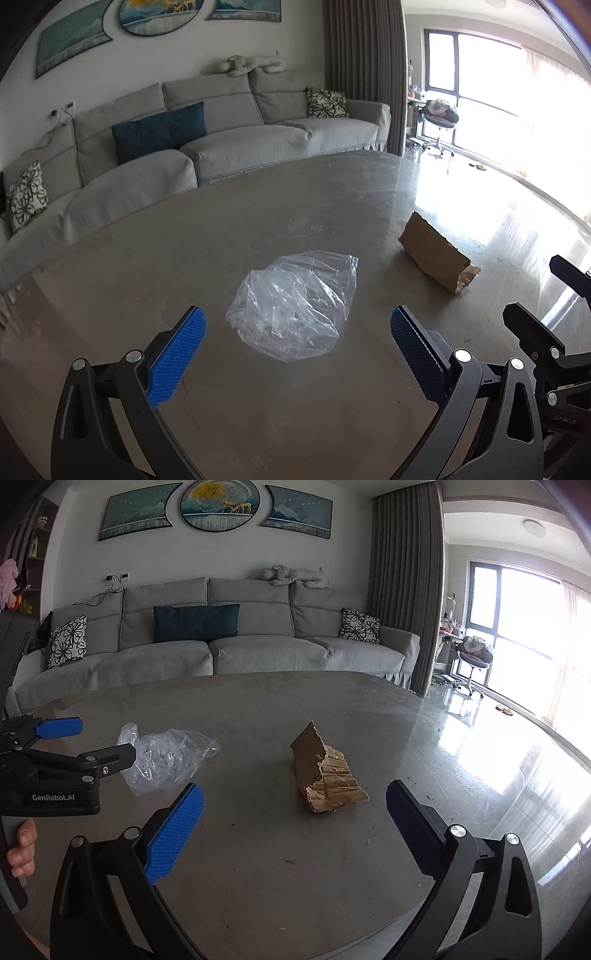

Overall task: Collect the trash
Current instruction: 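Grasp the crumpled clear plastic bag with the left gripper, then grasp the torn cardboard piece with the right gripper while the left holds the plastic bag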

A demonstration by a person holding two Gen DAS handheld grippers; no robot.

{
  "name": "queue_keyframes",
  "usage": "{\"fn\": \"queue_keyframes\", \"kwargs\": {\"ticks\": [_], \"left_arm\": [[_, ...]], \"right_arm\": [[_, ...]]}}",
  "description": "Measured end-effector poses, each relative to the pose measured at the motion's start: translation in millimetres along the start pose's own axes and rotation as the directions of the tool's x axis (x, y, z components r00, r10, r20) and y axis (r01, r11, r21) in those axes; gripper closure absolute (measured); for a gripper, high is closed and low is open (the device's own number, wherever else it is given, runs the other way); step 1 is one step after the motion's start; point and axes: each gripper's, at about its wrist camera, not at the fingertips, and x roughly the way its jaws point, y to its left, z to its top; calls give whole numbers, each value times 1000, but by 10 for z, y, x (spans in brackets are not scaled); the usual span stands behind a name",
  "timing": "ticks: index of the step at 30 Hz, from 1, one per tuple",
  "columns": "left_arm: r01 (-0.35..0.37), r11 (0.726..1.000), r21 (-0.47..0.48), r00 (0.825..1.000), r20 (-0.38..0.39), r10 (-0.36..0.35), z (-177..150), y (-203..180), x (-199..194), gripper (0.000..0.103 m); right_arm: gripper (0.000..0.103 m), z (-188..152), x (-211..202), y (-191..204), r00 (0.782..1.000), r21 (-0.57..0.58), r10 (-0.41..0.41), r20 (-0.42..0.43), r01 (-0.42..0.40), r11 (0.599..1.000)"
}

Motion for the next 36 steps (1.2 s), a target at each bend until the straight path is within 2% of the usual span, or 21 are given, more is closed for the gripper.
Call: {"fn": "queue_keyframes", "kwargs": {"ticks": [5, 10, 14, 16, 20, 21, 25, 26, 28, 31, 36], "left_arm": [[-31, 999, -20, 999, -15, 31, 91, 35, 204, 3], [-58, 998, 9, 993, -98, 59, 16, 47, 511, 3], [-11, 1000, -2, 990, -142, 11, -68, 66, 633, 7], [4, 1000, 19, 987, -163, -1, -94, 37, 669, 18], [31, 999, 41, 984, -179, -23, -120, 13, 709, 22], [38, 998, 44, 982, -184, -30, -128, 9, 719, 26], [59, 997, 43, 977, -209, -48, -133, 11, 761, 58], [60, 997, 47, 976, -211, -49, -136, 7, 755, 63], [66, 996, 63, 977, -205, -52, -138, -14, 727, 81], [60, 996, 66, 981, -189, -46, -120, -24, 674, 89], [44, 997, 68, 992, -120, -36, -4, 4, 434, 90]], "right_arm": [[5, -40, 124, 57, 1000, -3, 6, -24, -6, 1000], [5, -97, 206, 102, 999, -10, 15, -47, -15, 1000], [5, -109, 268, 121, 998, -10, 28, -61, -28, 1000], [5, -118, 297, 127, 997, -9, 32, -66, -32, 999], [5, -109, 345, 136, 996, 2, 41, -76, -41, 999], [5, -103, 352, 151, 996, 5, 43, -77, -43, 999], [5, -89, 364, 149, 996, 14, 46, -77, -45, 999], [5, -87, 362, 150, 996, 16, 47, -77, -45, 999], [5, -84, 362, 138, 996, 18, 49, -76, -48, 999], [5, -92, 336, 142, 996, 16, 46, -72, -45, 999], [5, -57, 380, 94, 997, 30, 40, -71, -38, 999]]}}
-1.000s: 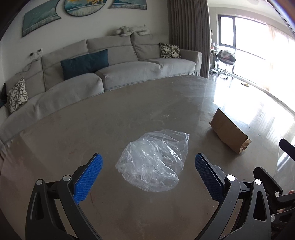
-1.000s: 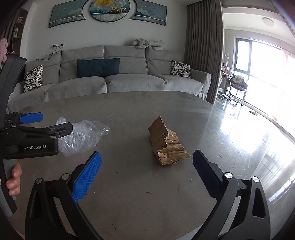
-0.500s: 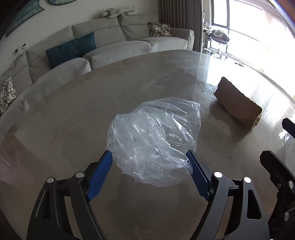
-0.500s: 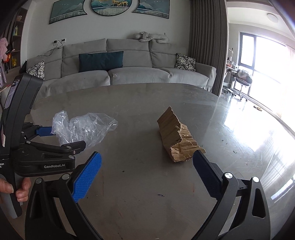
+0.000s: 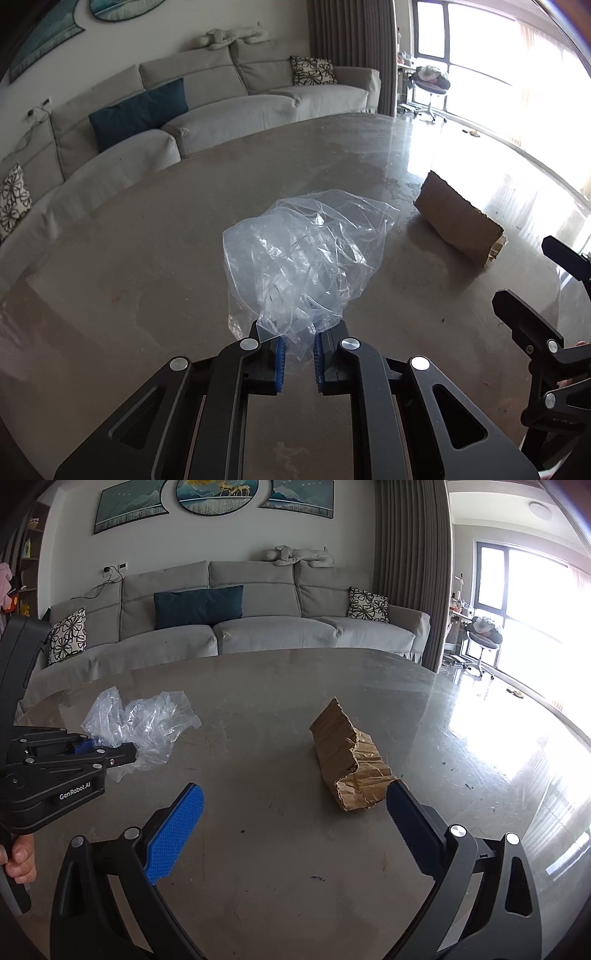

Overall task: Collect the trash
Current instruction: 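Grasp the torn cardboard piece with the right gripper while the left holds the plastic bag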

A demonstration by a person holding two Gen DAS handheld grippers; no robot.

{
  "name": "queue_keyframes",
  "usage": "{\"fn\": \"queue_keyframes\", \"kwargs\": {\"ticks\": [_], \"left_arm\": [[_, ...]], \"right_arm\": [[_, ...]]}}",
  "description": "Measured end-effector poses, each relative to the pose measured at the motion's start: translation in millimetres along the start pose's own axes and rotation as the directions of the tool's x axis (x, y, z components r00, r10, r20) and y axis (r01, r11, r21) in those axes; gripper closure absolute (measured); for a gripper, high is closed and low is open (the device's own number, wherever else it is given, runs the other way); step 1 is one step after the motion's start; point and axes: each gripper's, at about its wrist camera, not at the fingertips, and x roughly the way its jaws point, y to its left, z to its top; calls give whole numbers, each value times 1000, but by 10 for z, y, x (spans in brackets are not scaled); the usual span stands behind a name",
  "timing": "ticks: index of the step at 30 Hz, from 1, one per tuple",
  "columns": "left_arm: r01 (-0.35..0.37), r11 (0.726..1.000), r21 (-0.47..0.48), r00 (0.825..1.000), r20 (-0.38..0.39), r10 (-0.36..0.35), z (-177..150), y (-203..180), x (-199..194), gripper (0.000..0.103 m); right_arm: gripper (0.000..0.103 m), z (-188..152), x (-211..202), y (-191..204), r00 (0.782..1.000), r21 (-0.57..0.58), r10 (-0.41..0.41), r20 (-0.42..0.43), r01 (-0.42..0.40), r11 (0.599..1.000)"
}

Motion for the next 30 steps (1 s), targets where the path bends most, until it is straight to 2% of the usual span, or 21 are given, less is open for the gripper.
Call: {"fn": "queue_keyframes", "kwargs": {"ticks": [7, 12, 18, 22, 26, 30], "left_arm": [[-25, 999, 28, 997, 77, 22, 6, -23, -319, 90], [-28, 998, 60, 994, 104, 21, 29, -66, -384, 90], [-33, 998, 54, 996, 88, 28, 64, -52, -258, 90], [-27, 999, 46, 998, 65, 24, 108, -26, -141, 90], [-26, 999, 44, 998, 55, 23, 120, -19, -102, 90], [-22, 999, 42, 999, 48, 20, 132, 0, -67, 90]], "right_arm": [[5, 137, 236, -117, 999, -14, -31, -16, 31, 999], [5, 220, 540, -172, 996, -40, -20, -89, 16, 999], [5, 260, 840, -219, 978, -24, 60, -200, -66, 998], [5, 283, 878, -268, 977, -21, 56, -207, -61, 998], [5, 278, 988, -337, 963, -7, 84, -257, -89, 996], [15, 232, 1107, -354, 938, 6, 131, -322, -136, 991]]}}
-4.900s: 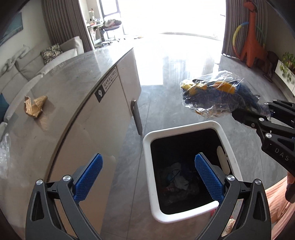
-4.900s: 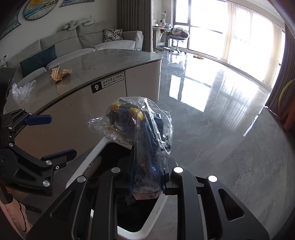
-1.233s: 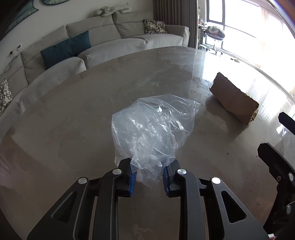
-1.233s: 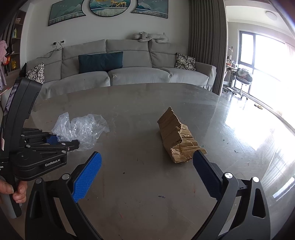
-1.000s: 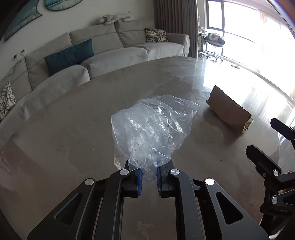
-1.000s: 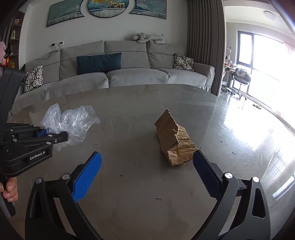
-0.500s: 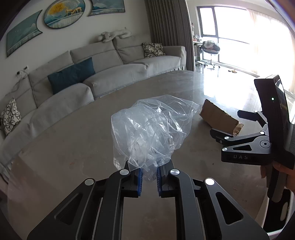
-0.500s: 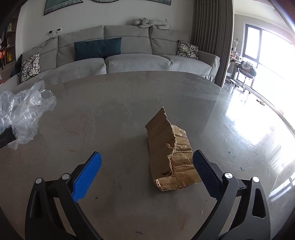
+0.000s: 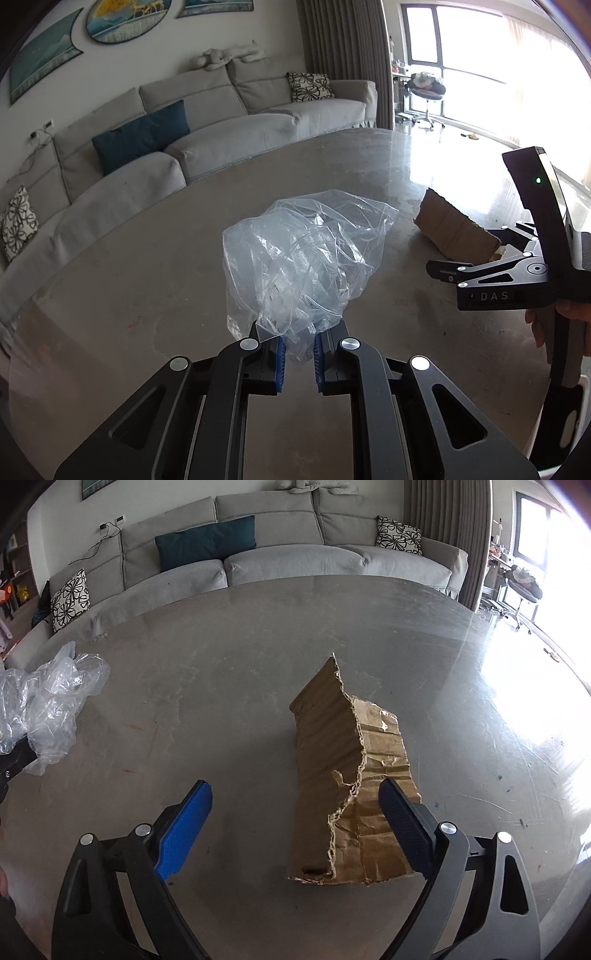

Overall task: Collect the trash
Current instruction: 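Grasp the torn cardboard piece with the right gripper while the left holds the plastic bag, then carry the plastic bag and cardboard over the white bin with both grippers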

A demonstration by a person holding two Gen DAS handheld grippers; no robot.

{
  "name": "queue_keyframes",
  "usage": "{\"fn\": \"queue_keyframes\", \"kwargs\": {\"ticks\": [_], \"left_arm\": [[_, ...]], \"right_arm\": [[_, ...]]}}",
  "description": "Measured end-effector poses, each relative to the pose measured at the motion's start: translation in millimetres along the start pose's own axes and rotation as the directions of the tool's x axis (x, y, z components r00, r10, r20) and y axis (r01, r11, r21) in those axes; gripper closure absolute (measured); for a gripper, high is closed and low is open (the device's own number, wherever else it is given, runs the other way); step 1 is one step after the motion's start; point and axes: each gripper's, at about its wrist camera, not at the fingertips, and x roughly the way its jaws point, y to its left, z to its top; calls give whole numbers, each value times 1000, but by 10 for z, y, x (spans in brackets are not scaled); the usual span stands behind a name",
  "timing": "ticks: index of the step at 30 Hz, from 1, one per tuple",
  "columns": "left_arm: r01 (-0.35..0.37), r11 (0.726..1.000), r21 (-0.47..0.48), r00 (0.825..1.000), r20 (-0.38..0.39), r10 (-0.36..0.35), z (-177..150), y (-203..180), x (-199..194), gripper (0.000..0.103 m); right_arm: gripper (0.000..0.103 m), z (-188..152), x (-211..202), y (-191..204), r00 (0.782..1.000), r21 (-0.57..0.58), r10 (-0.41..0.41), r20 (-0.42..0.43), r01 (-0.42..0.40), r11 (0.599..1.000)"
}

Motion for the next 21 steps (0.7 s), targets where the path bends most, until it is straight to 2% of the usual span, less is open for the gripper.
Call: {"fn": "queue_keyframes", "kwargs": {"ticks": [1, 4, 6, 7, 8, 9, 13, 15, 21], "left_arm": [[3, 1000, -3, 1000, -4, -3, 0, 5, 11, 90], [1, 1000, -2, 1000, -10, -1, -14, 15, 38, 90], [-1, 1000, -3, 1000, -8, 1, 9, 14, 38, 90], [2, 1000, -5, 1000, -8, -3, 9, 13, 30, 90], [3, 1000, -6, 1000, -6, -3, 11, 11, 21, 90], [2, 1000, -8, 1000, -3, -2, 14, 15, 15, 90], [9, 1000, -2, 1000, 10, -9, 8, 13, -28, 90], [12, 1000, 4, 1000, 14, -12, -4, 19, -43, 90], [29, 1000, 4, 999, 26, -30, -19, 20, -105, 90]], "right_arm": [[16, -2, 17, 2, 1000, -5, -1, -10, 1, 1000], [30, -24, 19, 34, 1000, -43, -26, -14, 25, 999], [46, -50, 0, 45, 998, -63, -61, -6, 61, 996], [64, -67, -17, 25, 998, -62, -69, -1, 69, 996], [73, -81, -34, 1, 998, -59, -61, -2, 61, 996], [75, -82, -29, -12, 999, -54, -41, -9, 41, 998], [86, -176, -95, 142, 996, -131, -93, 7, 93, 987], [91, -224, -181, 181, 997, -134, -73, 16, 74, 988], [93, -434, -736, 264, 996, -141, -41, 82, 53, 989]]}}
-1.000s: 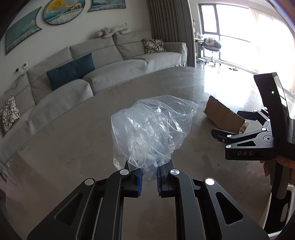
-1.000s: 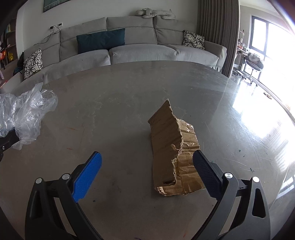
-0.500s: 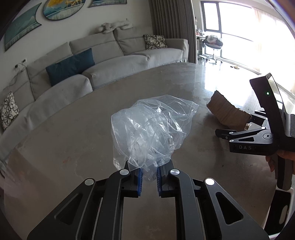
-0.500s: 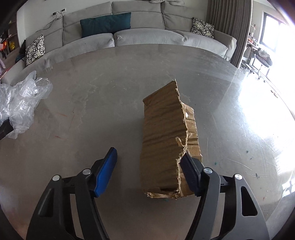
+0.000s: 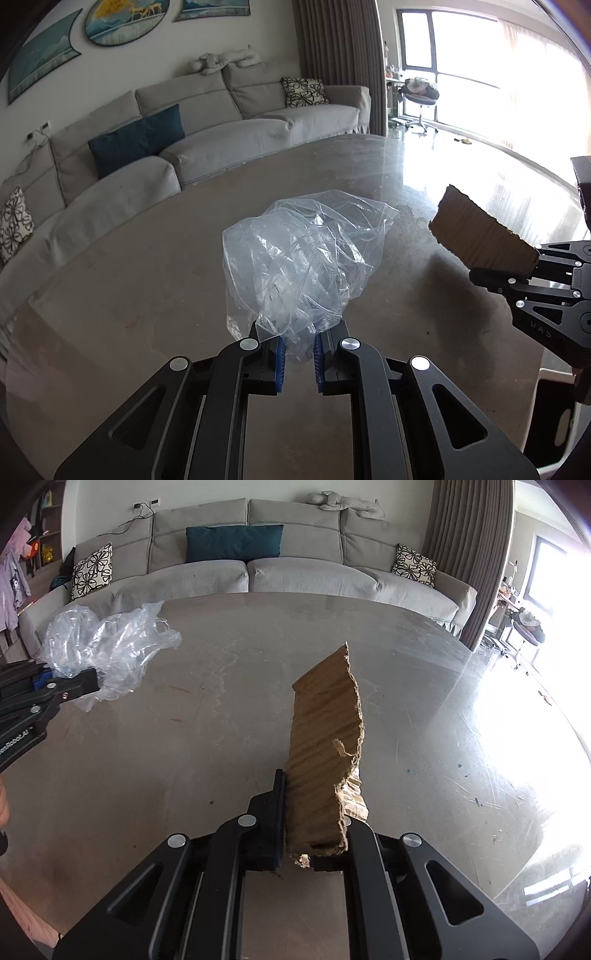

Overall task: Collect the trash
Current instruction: 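Carry the plastic bag and cardboard over the white bin with both grippers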

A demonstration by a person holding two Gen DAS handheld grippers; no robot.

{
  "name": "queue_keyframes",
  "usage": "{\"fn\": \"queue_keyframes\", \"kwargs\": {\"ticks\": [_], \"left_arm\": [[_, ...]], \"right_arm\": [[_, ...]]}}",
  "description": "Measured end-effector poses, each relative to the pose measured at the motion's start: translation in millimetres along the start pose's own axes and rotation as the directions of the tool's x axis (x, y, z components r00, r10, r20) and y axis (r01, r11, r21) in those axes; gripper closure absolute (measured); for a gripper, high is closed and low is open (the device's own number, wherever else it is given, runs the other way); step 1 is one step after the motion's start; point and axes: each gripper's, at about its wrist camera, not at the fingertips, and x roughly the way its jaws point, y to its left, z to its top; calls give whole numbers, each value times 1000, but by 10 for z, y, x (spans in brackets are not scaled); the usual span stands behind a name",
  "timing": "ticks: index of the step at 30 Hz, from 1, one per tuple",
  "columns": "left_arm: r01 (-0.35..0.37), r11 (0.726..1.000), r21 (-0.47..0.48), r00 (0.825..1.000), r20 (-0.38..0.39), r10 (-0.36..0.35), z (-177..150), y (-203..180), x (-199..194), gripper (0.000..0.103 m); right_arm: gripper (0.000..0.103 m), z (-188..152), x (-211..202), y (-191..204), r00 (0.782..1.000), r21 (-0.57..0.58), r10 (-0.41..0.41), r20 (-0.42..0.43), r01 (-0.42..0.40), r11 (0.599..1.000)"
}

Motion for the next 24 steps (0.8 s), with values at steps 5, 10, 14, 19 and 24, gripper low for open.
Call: {"fn": "queue_keyframes", "kwargs": {"ticks": [5, 10, 14, 19, 24], "left_arm": [[22, 1000, 17, 999, 27, -22, -10, -60, -117, 90], [79, 996, 43, 995, 54, -81, -51, -245, -318, 90], [141, 983, 115, 986, 72, -150, -133, -564, -528, 90], [227, 951, 209, 968, 57, -243, -338, -1009, -730, 90], [302, 915, 268, 948, 15, -318, -573, -1426, -889, 90]], "right_arm": [[93, -120, -550, 79, 998, 8, 5, 61, -6, 1000], [93, -270, -1002, 106, 995, 23, -23, 93, 21, 1000], [93, -496, -1317, 134, 992, 46, -74, 98, 70, 996], [93, -798, -1649, 59, 985, 124, -138, 104, 125, 984], [93, -1116, -1924, -2, 975, 188, -204, 93, 184, 965]]}}
